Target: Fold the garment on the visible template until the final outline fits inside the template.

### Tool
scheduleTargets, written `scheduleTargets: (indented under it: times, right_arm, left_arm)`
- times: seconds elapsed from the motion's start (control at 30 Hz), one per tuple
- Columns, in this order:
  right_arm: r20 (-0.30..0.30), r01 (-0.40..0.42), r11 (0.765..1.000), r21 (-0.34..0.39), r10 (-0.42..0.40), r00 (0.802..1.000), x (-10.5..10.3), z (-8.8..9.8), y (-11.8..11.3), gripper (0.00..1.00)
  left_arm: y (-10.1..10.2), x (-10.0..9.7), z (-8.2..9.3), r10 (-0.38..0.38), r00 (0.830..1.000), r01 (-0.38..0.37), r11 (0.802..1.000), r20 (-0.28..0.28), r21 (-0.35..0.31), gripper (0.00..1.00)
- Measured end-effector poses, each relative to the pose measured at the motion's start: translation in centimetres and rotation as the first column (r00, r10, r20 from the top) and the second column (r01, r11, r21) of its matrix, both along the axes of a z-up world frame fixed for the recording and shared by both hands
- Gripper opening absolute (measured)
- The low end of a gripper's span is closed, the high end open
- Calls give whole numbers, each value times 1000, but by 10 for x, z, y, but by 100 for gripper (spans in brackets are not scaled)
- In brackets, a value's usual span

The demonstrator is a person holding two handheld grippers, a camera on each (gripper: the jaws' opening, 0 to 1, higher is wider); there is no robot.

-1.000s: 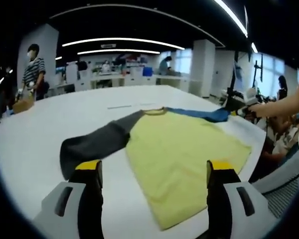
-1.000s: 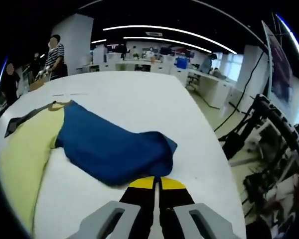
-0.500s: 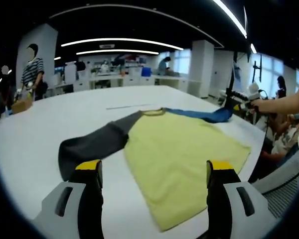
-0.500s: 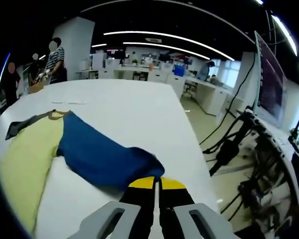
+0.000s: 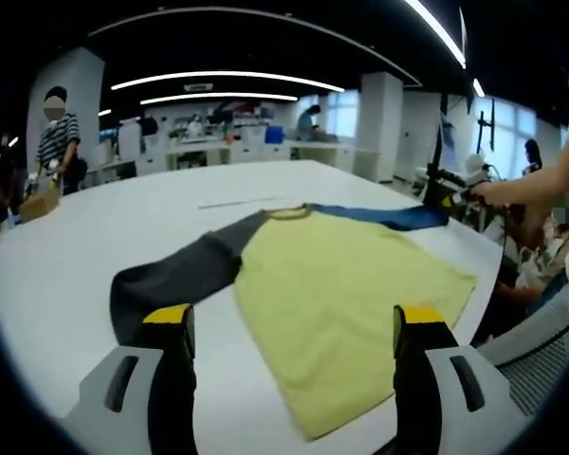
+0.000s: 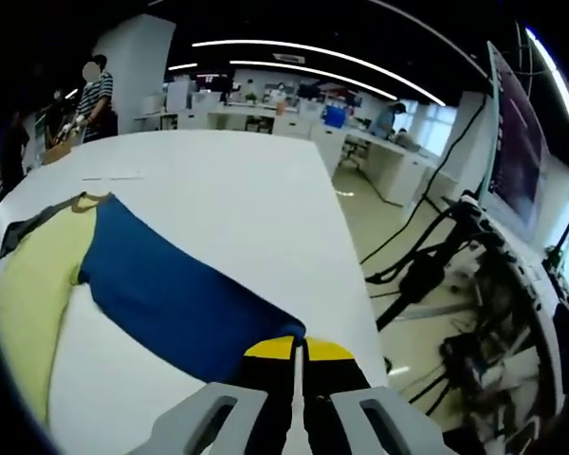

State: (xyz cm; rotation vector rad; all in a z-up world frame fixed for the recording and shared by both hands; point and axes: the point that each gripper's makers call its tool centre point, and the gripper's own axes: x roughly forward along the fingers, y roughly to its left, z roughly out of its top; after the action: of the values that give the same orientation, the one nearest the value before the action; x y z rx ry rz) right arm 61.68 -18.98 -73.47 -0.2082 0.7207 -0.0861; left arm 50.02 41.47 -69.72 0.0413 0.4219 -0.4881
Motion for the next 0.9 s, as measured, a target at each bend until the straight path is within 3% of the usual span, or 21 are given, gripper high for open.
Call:
scheduleTargets:
  times: [0.17, 0.27, 0.37, 0.43, 0.67, 0.9]
  right_arm:
    - [-16, 15, 1000, -2, -15, 1000, 2, -3, -10, 0]
    - [17, 80, 995, 58, -81, 997, 2, 2, -12, 0]
    - [22, 57, 997, 45, -58, 998, 2, 6, -12, 0]
    - [26, 59, 995, 79, -61, 998, 2, 7, -10, 9]
    - [-16, 72, 989, 126, -71, 997, -10, -2, -2, 23]
    - [-56, 100, 980, 169, -92, 994, -20, -19, 5, 28]
  left_arm:
    - [0, -1, 0, 1, 1000, -1, 1000, -2, 1, 84]
    - [0, -1, -1, 2, 1000, -2, 1000, -6, 5, 83]
    - [-2, -1, 0, -1, 1000, 1, 1000, -4, 2, 84]
    - [-3, 0, 0, -3, 1000, 3, 1000, -5, 4, 84]
    - [-2, -1, 1, -11, 1000, 11, 1000, -3, 14, 84]
    - [-1, -1, 2, -7, 1000, 7, 1000, -1, 12, 84]
